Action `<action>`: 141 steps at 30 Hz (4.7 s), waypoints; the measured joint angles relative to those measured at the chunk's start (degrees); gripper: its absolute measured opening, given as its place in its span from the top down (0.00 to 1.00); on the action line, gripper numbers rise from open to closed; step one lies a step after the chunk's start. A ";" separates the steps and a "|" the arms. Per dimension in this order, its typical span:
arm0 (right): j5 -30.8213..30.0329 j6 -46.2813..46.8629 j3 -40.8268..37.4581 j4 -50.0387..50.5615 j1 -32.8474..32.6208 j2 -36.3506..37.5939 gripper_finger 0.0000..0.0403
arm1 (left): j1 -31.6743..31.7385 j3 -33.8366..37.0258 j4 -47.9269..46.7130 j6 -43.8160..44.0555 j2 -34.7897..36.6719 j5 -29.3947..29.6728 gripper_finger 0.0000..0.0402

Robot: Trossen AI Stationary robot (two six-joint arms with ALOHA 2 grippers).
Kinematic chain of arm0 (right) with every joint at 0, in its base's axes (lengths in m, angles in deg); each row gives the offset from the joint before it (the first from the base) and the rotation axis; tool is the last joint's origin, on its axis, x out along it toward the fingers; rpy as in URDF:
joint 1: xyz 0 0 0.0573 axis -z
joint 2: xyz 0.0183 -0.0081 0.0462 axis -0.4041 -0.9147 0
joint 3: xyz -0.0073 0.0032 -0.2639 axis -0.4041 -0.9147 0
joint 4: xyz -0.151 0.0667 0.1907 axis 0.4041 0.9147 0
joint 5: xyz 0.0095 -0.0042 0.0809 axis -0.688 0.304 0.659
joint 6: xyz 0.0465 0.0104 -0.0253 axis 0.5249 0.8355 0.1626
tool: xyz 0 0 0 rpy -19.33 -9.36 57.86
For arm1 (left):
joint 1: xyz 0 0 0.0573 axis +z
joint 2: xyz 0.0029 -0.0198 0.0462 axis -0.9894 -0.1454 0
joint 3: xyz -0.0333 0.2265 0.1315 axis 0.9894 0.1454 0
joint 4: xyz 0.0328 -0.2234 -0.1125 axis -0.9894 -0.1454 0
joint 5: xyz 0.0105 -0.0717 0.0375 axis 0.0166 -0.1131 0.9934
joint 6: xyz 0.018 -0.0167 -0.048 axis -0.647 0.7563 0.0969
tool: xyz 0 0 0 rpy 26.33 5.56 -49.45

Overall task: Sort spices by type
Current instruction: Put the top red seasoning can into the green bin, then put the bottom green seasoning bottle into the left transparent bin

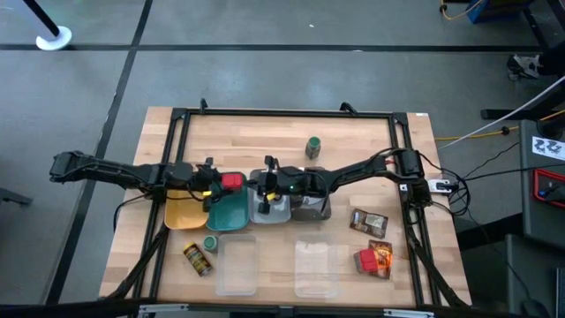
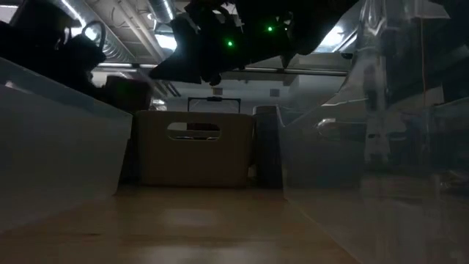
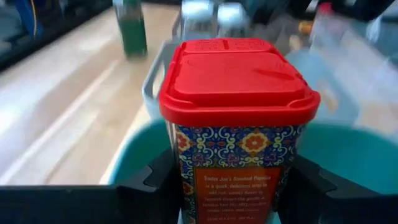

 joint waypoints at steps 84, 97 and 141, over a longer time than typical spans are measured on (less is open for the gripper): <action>-0.51 0.63 -0.11 0.55 0.09 -2.28 0.96 | 0.02 -0.03 -2.41 2.75 -6.85 4.91 0.55; -0.50 0.64 -0.11 0.56 0.09 -2.28 0.96 | 0.02 -0.03 -1.37 4.07 -6.90 4.84 0.49; -0.50 0.66 -0.15 11.94 -0.73 5.55 0.96 | -6.87 -21.06 -14.83 4.02 -6.38 -10.74 0.33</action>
